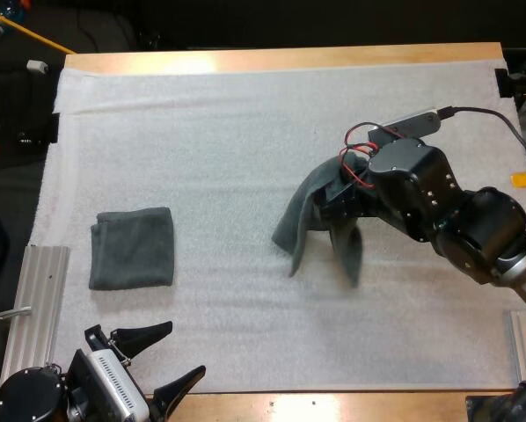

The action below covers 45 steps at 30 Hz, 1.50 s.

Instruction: Pick towel from pile, fold and stack

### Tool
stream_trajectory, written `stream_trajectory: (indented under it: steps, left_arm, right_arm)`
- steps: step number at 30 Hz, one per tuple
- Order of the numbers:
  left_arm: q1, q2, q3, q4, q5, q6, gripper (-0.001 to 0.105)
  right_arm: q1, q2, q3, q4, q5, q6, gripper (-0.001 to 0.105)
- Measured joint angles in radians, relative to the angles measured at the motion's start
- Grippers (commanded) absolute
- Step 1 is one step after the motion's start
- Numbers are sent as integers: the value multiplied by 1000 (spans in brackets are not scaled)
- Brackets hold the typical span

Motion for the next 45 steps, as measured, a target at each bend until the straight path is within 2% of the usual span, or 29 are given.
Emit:
stream_trajectory:
  steps: [3,12,17,22,27,31,38,39,41,42,43,44,45]
  left_arm:
    - [0,0,0,0,0,0,66]
    - [0,0,0,0,0,0,66]
    - [0,0,0,0,0,0,66]
    - [0,0,0,0,0,0,66]
    - [0,0,0,0,0,0,66]
    - [0,0,0,0,0,0,66]
    - [0,0,0,0,0,0,66]
    - [0,0,0,0,0,0,66]
    - [0,0,0,0,0,0,66]
    - [0,0,0,0,0,0,66]
    - [0,0,0,0,0,0,66]
    - [0,0,0,0,0,0,66]
    - [0,0,0,0,0,0,66]
  right_arm:
    - [11,0,-24,9,-65,45,0]
    - [171,0,-131,195,-115,96,0]
    - [195,1,-122,229,-183,132,0]
    - [69,69,-77,154,-206,134,0]
    - [-106,246,-21,61,-263,169,0]
    - [-205,370,-13,35,-269,175,0]
    - [-267,395,-12,-6,-269,175,0]
    - [-269,395,-12,-13,-269,175,1]
    - [-269,395,-12,-24,-262,174,12]
    - [-269,395,-12,-30,-255,173,21]
    - [-269,395,-12,-38,-253,173,36]
    - [-269,395,-12,-42,-253,173,42]
    - [-269,395,-12,-47,-253,173,57]
